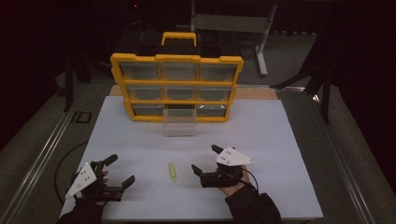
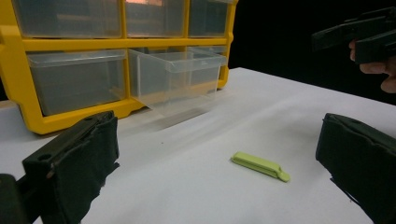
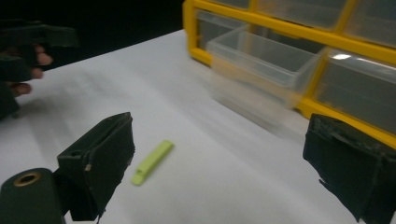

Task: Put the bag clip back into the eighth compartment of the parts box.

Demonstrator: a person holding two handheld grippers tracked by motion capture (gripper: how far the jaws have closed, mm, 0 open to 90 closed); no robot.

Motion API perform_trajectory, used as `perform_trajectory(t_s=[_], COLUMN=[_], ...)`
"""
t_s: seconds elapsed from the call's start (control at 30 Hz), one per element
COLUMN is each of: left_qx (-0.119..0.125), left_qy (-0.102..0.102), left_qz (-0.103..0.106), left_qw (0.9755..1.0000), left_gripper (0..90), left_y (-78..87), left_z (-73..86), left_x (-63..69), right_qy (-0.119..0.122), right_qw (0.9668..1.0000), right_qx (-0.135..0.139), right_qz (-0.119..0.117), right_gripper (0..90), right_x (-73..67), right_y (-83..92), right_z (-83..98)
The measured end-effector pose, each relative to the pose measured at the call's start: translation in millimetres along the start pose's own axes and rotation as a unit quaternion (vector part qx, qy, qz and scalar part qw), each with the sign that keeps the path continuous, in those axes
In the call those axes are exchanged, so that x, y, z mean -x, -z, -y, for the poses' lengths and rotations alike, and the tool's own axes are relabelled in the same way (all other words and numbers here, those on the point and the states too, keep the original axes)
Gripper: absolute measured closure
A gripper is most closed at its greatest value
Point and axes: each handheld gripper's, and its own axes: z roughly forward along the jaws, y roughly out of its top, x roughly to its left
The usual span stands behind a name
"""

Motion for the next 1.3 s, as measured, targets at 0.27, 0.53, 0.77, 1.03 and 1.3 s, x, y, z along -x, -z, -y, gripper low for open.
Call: perform_trajectory(t_s=[0.27, 0.53, 0.77, 1.03, 1.3], left_qx=[0.001, 0.004, 0.005, 0.006, 0.006], left_qy=[0.0, 0.003, 0.004, 0.005, 0.005], left_qz=[0.001, 0.001, 0.002, 0.002, 0.001], left_qw=[1.0, 1.0, 1.0, 1.0, 1.0], left_gripper=[0.0, 0.0, 0.0, 0.0, 0.0], left_y=[0.6, 0.7, 1.0, 1.3, 1.8], left_z=[-0.2, 0.0, -0.2, -0.1, -0.4], left_x=[-0.4, -0.8, -0.8, -1.5, -1.5], right_qy=[0.003, -0.014, -0.035, -0.049, -0.063], right_qw=[0.9999, 0.9994, 0.9984, 0.9957, 0.9912], right_qx=[-0.004, -0.016, -0.036, -0.078, -0.114], right_qz=[-0.014, -0.026, -0.026, -0.006, 0.022], right_gripper=[8.6, 8.8, 13.7, 21.8, 34.7], right_x=[-16.5, -31.1, -46.3, -57.3, -63.0], right_y=[-22.0, -47.7, -66.6, -87.3, -96.7], right_z=[-3.0, -6.0, -1.9, 11.1, 21.5])
